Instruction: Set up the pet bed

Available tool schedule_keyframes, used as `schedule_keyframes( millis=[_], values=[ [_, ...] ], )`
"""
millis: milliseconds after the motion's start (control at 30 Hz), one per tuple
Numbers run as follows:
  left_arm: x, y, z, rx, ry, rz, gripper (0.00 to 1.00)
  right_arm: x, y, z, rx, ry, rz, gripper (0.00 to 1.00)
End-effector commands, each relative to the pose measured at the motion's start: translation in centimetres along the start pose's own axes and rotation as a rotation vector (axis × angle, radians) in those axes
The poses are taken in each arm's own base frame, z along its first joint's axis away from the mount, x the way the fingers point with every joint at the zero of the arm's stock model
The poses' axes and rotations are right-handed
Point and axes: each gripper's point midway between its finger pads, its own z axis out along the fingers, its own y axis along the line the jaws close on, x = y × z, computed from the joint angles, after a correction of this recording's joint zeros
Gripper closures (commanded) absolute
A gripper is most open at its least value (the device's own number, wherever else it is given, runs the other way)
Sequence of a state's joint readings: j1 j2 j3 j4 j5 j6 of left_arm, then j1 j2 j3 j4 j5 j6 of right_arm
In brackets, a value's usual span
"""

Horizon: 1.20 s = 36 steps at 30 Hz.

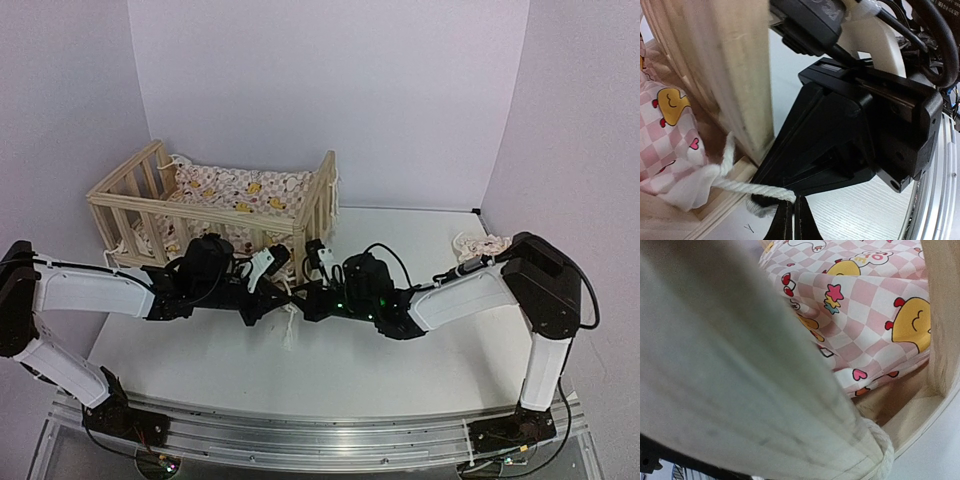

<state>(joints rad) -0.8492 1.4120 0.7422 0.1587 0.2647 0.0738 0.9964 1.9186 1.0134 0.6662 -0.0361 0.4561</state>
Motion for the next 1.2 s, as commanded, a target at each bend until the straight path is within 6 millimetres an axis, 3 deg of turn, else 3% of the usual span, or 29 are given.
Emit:
schedule_keyframes(
  millis=[0, 133, 233, 433, 667, 967, 1167],
  values=[
    [-2.4, -1.9, -0.9, 0.084, -0.046, -0.01, 1.0, -0.7, 3.6, 1.5, -0.169, 0.025, -0.004, 1.0],
    [-3.5, -2.3, -1.3, 0.097, -0.086, 0.008, 1.0, 1.0, 3.7, 2.2, -0.21, 0.078, 0.03, 1.0],
    [-4.4, -1.0, -1.2, 0.027, -0.11, 0.017, 1.0, 2.8, 4.3, 2.3, -0.275, 0.137, 0.072, 1.0],
    [-4.0, -0.5, -1.2, -0.004, -0.085, 0.007, 1.0, 5.2, 5.4, 2.0, -0.39, 0.213, 0.135, 1.0],
    [-1.2, 0.8, -0.6, -0.069, -0.001, 0.005, 1.0, 5.5, 4.8, 2.5, -0.377, 0.2, 0.167, 1.0],
    [0.7, -1.2, 0.0, 0.055, 0.053, 0.073, 1.0, 6.0, 4.1, 4.0, -0.384, 0.174, 0.23, 1.0],
    [1.6, -0.7, 0.0, 0.032, 0.095, 0.088, 0.89, 6.0, 3.9, 3.8, -0.379, 0.16, 0.24, 1.0]
  ],
)
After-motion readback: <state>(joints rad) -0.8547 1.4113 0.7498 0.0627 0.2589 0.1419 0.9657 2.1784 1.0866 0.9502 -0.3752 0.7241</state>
